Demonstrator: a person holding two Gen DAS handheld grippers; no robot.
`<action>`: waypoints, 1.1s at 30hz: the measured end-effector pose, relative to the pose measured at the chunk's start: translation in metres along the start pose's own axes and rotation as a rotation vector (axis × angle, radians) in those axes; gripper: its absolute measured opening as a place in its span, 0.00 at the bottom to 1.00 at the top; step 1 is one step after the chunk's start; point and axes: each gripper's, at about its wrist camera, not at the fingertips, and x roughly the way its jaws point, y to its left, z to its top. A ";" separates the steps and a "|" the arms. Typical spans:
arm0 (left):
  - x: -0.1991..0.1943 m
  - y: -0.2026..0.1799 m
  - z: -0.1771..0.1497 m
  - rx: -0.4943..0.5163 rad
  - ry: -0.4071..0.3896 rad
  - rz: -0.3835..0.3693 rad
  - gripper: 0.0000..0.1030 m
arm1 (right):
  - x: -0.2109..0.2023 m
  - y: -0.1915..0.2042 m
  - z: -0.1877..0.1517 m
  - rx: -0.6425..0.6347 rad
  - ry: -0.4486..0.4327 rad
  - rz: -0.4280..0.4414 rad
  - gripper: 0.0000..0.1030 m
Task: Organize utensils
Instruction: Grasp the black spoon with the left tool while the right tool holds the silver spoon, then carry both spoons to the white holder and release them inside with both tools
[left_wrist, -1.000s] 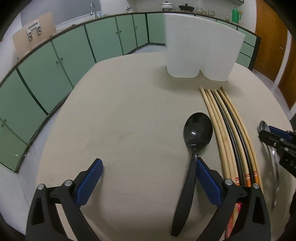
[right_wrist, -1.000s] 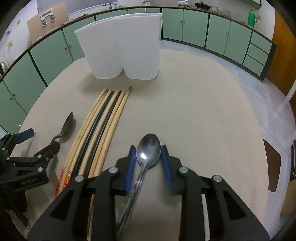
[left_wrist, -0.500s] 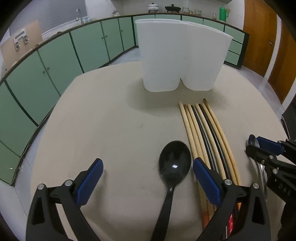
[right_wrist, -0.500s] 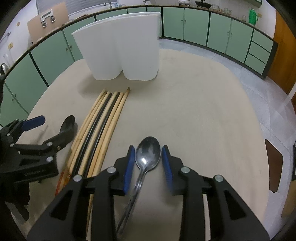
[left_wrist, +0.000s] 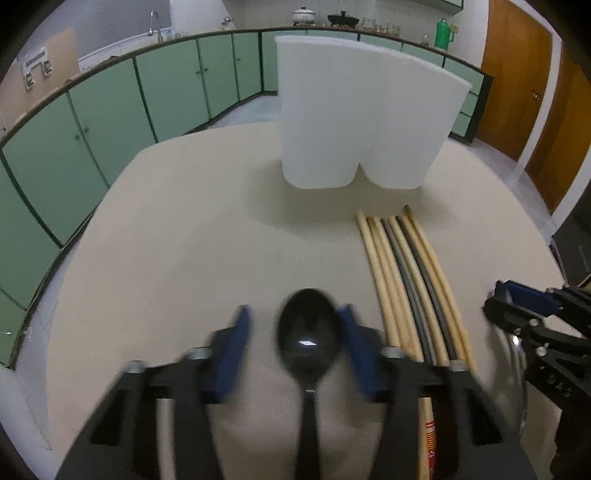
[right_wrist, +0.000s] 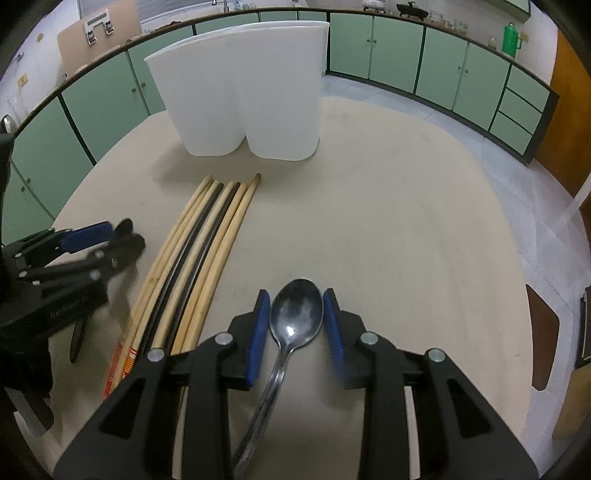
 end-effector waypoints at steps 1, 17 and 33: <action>-0.001 0.001 0.000 -0.008 0.000 -0.019 0.34 | 0.000 0.000 0.001 0.002 -0.002 0.003 0.27; -0.112 0.017 0.023 -0.088 -0.453 -0.064 0.33 | -0.109 -0.021 0.030 0.035 -0.402 0.106 0.27; -0.113 0.017 0.178 -0.141 -0.713 -0.145 0.33 | -0.161 -0.059 0.170 0.037 -0.606 0.144 0.27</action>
